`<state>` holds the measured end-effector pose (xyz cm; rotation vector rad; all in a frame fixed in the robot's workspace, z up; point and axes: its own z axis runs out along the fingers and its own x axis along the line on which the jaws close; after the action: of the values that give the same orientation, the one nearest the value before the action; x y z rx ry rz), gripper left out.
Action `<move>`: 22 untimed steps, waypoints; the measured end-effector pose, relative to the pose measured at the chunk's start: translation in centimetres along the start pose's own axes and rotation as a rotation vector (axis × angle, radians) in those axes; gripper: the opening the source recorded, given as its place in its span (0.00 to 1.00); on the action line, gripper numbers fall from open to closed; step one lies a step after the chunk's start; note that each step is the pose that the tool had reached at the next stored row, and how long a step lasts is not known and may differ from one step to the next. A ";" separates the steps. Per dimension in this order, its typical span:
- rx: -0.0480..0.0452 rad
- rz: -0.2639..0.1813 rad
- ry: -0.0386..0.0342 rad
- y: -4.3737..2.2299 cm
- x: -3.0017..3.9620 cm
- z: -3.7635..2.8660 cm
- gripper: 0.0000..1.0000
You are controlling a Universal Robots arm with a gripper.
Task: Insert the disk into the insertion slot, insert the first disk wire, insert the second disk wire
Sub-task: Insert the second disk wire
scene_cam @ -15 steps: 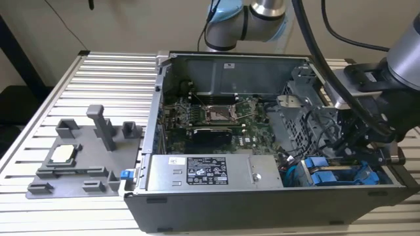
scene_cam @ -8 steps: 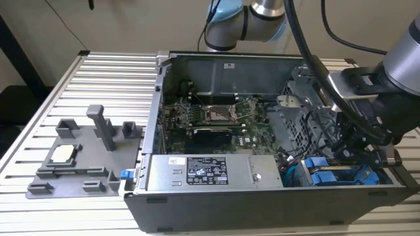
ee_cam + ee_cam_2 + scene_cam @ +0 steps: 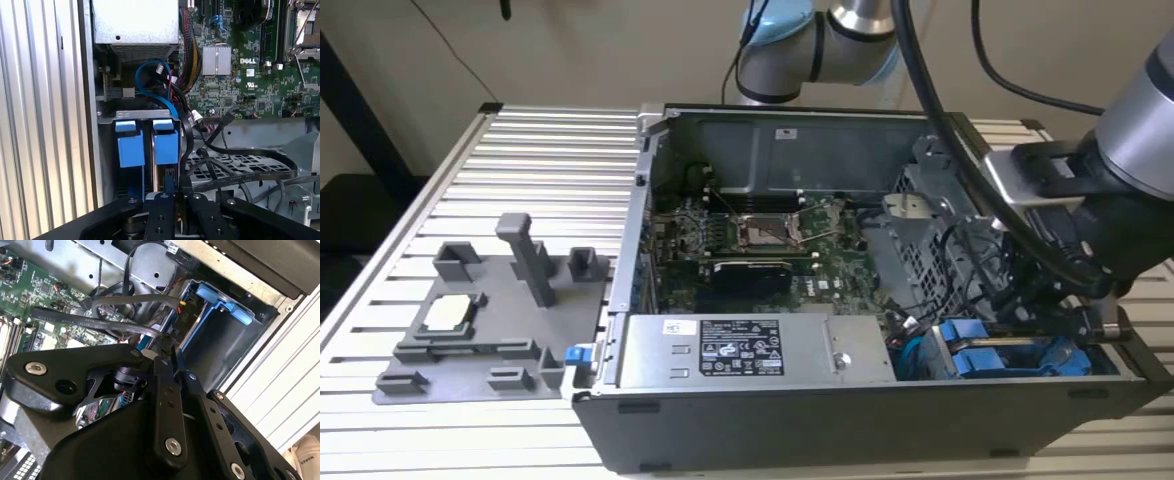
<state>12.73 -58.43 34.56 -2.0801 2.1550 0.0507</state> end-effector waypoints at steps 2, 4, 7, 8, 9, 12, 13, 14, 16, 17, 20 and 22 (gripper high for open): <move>0.0000 0.000 -0.0001 -0.01 -0.01 0.12 0.16; 0.0000 0.000 -0.0002 -0.05 -0.01 0.24 0.16; -0.0002 0.000 -0.0001 -0.15 0.01 0.39 0.16; -0.0003 0.000 -0.0001 -0.17 0.01 0.44 0.16; -0.0004 0.000 -0.0002 -0.19 0.02 0.50 0.16; -0.0007 0.000 -0.0001 -0.23 0.04 0.64 0.16; -0.0007 0.000 -0.0001 -0.23 0.04 0.68 0.16; -0.0008 0.000 0.0000 -0.24 0.05 0.72 0.16; -0.0010 0.000 -0.0001 -0.24 0.06 0.81 0.16; -0.0010 0.000 0.0000 -0.24 0.06 0.85 0.16; -0.0011 0.000 0.0001 -0.24 0.08 0.96 0.16; -0.0011 0.000 0.0001 -0.24 0.09 1.02 0.16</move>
<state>13.05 -58.40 33.56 -2.0806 2.1557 0.0519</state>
